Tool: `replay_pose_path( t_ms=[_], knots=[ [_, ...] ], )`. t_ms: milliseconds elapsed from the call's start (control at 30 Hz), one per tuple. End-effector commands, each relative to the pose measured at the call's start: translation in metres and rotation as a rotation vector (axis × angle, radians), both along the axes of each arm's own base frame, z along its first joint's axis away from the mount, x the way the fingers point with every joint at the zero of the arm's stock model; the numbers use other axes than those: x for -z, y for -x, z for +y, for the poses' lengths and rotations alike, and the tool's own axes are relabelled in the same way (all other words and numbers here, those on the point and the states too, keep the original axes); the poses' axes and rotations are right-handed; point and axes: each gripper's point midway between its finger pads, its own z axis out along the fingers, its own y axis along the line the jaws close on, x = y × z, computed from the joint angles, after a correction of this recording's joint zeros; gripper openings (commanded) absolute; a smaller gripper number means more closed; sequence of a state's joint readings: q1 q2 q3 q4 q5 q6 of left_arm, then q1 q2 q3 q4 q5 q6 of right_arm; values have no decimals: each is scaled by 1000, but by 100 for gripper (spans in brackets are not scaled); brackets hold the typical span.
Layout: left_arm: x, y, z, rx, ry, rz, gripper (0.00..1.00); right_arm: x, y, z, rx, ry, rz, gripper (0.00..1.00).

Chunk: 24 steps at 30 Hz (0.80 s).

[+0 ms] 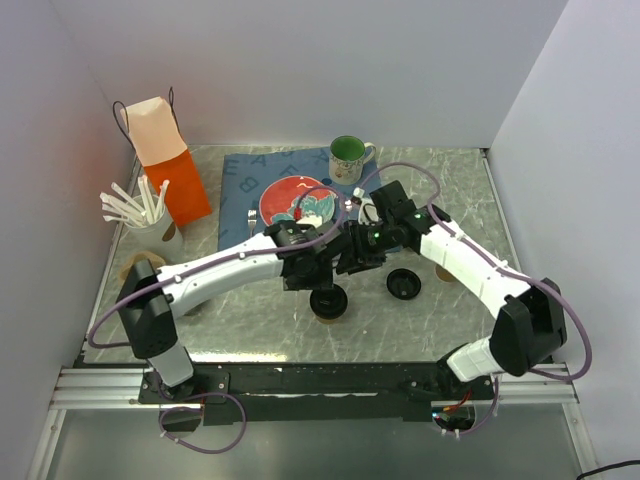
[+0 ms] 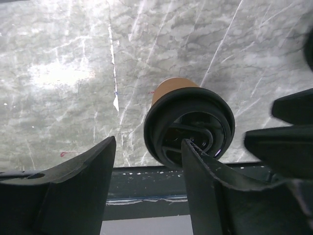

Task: Pack the takeout coffee

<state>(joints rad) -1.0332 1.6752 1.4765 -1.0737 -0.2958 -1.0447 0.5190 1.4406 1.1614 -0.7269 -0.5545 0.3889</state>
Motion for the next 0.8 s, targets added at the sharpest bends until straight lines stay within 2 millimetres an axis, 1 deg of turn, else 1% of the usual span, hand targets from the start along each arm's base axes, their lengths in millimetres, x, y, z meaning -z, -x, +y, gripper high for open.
replay_pose_path(
  t_ms=[0, 33, 100, 133, 167, 200, 233, 267, 300, 333, 367, 400, 433, 500, 533, 567, 600, 633, 700, 733, 767],
  knots=[
    [-43, -6, 13, -75, 106, -51, 64, -22, -6, -17, 40, 72, -118, 51],
    [-45, -9, 20, -100, 118, -56, 66, -24, -7, -19, 47, 79, -127, 58],
    [-49, -8, 35, -134, 146, -72, 71, -26, -5, -22, 56, 92, -146, 60],
    [-50, -16, 42, -167, 167, -87, 73, -29, -5, -21, 64, 89, -154, 64],
    [-44, -12, 54, -181, 178, -77, 75, -31, -4, -20, 62, 87, -166, 67],
    [-41, -11, 60, -190, 188, -65, 79, -32, -1, -14, 46, 80, -177, 71],
    [-37, -19, 71, -236, 203, -56, 82, -33, 1, -10, 34, 77, -183, 78],
    [-29, -16, 80, -250, 217, -46, 88, -30, 3, -7, 19, 84, -182, 83],
    [-27, -14, 82, -246, 239, -30, 96, -29, 7, -1, -2, 104, -198, 91],
    [-25, -18, 89, -265, 239, -35, 99, -28, 8, 2, -10, 121, -208, 94],
    [-24, -17, 95, -270, 238, -42, 99, -24, 11, 5, -21, 144, -206, 96],
    [-25, -19, 100, -272, 227, -60, 99, -23, 13, 9, -32, 173, -225, 100],
    [-26, -21, 105, -281, 220, -71, 97, -19, 13, 11, -36, 194, -220, 100],
    [-29, -25, 115, -307, 207, -88, 97, -17, 14, 16, -44, 229, -237, 100],
    [-27, -25, 119, -315, 196, -86, 97, -13, 15, 19, -54, 249, -237, 100],
    [-23, -24, 124, -319, 172, -76, 97, -15, 14, 22, -59, 257, -251, 100],
    [-21, -26, 132, -338, 148, -82, 97, -11, 13, 20, -54, 294, -260, 100],
    [-20, -26, 135, -344, 135, -82, 97, -5, 17, 25, -78, 320, -253, 100],
    [-20, -28, 143, -354, 113, -100, 97, -2, 18, 27, -90, 356, -253, 100],
    [-21, -28, 147, -362, 115, -109, 97, 6, 23, 27, -107, 403, -242, 100],
    [-22, -29, 149, -365, 116, -113, 96, 6, 23, 29, -112, 413, -246, 100]
  ],
)
